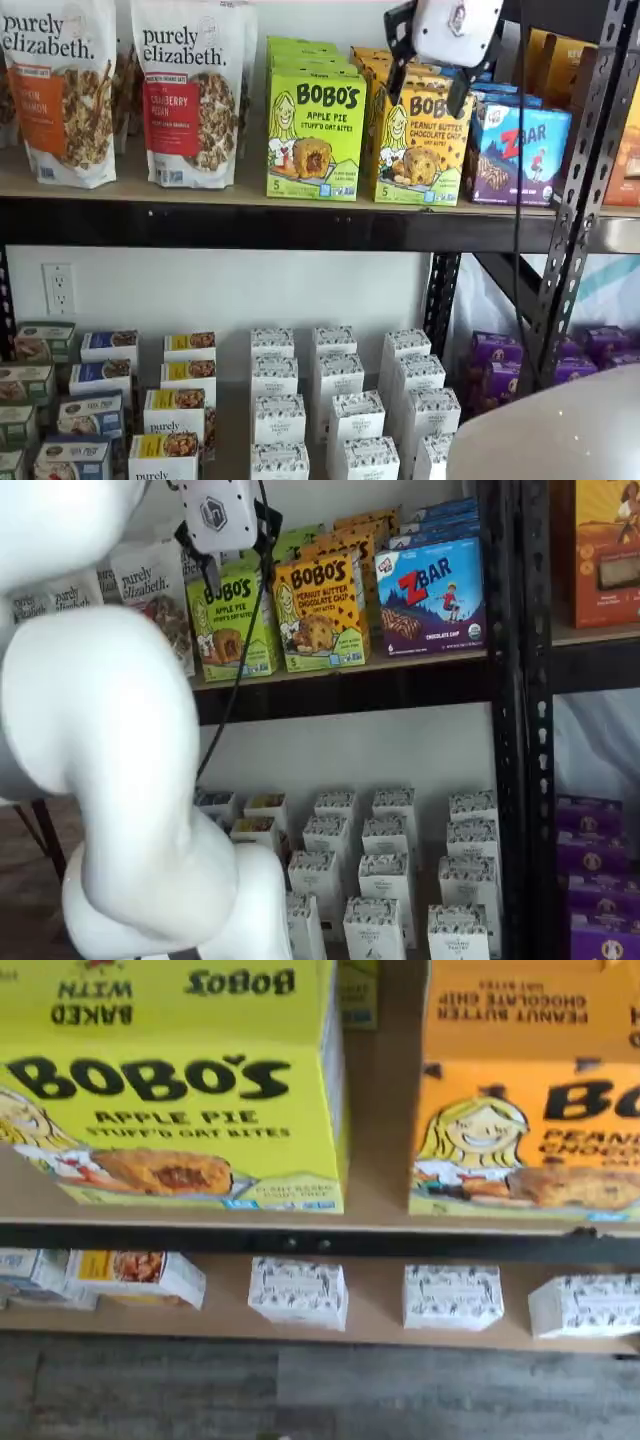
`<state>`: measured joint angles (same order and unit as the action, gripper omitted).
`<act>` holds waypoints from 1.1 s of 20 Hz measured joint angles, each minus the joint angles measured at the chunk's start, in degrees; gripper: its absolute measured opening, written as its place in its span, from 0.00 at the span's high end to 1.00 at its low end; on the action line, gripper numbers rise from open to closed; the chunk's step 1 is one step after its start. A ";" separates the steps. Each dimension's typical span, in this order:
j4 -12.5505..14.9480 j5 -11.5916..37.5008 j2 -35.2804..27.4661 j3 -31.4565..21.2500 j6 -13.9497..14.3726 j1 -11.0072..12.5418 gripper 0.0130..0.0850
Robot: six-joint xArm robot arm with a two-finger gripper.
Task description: Pick the green box on the top shelf, the fourth from the left
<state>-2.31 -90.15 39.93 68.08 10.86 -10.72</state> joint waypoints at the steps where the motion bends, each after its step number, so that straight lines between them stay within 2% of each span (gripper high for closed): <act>1: 0.17 0.51 -0.47 0.25 0.20 -0.24 0.00; 9: 1.39 3.09 -3.80 2.68 1.75 -1.99 0.00; 22: 1.69 3.63 -8.25 6.48 3.64 -3.98 0.00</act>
<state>-0.62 -86.51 31.69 74.56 14.51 -14.70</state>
